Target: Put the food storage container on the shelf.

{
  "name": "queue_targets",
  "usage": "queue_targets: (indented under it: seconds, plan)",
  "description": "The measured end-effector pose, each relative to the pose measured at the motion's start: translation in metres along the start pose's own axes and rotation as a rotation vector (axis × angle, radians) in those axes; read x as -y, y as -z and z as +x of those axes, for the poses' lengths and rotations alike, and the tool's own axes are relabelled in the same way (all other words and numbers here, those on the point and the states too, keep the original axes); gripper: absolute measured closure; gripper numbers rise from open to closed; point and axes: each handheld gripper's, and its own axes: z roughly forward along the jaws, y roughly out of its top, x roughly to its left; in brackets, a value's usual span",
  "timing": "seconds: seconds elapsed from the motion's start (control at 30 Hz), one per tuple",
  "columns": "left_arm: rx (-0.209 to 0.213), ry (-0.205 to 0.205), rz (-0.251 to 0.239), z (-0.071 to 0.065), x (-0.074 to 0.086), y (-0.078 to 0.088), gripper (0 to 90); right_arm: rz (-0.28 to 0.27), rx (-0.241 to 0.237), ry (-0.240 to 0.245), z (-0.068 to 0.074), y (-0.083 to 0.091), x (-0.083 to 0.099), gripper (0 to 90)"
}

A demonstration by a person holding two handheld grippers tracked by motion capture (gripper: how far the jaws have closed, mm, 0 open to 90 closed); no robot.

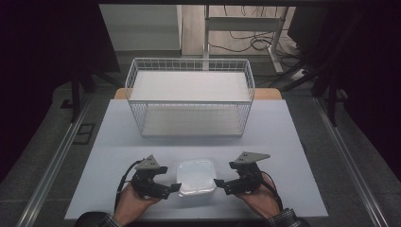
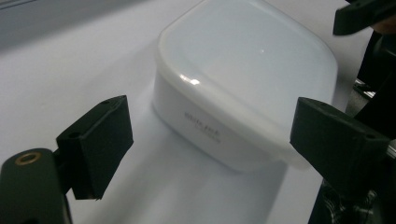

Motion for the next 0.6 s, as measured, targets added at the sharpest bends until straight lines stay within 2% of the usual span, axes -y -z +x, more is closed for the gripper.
queue_targets:
  seconds: [0.1,0.17,0.23,0.3,0.33,0.37,0.47,0.5,0.6]
  plan:
    - [0.022,0.004,0.01,-0.001,-0.003,-0.01,11.9,0.025,-0.023,0.013,0.005,-0.012,-0.004,13.0]
    - [0.049,0.024,0.008,0.0,-0.004,-0.015,11.3,0.044,-0.034,0.015,0.006,-0.021,-0.007,12.9]
    - [0.088,0.043,0.011,-0.001,-0.004,-0.018,13.8,0.057,-0.056,-0.006,0.006,-0.026,-0.009,13.7]
    - [0.095,0.062,0.016,-0.001,-0.003,-0.018,15.8,0.068,-0.079,-0.022,0.006,-0.029,-0.01,16.3]
    - [0.114,0.072,0.019,-0.001,-0.003,-0.017,17.5,0.074,-0.092,-0.03,0.006,-0.029,-0.01,18.4]
    - [0.134,0.076,0.022,0.0,-0.002,-0.016,21.3,0.087,-0.118,-0.037,0.006,-0.029,-0.01,20.1]
    - [0.173,0.099,0.024,0.001,0.003,-0.013,27.0,0.109,-0.118,-0.037,0.01,-0.025,-0.009,20.0]
    - [0.18,0.108,0.021,0.001,0.005,-0.01,30.7,0.115,-0.114,-0.041,0.012,-0.023,-0.008,22.5]
    - [0.177,0.115,0.007,-0.001,0.007,-0.002,44.9,0.137,-0.126,-0.091,0.011,-0.016,-0.006,34.5]
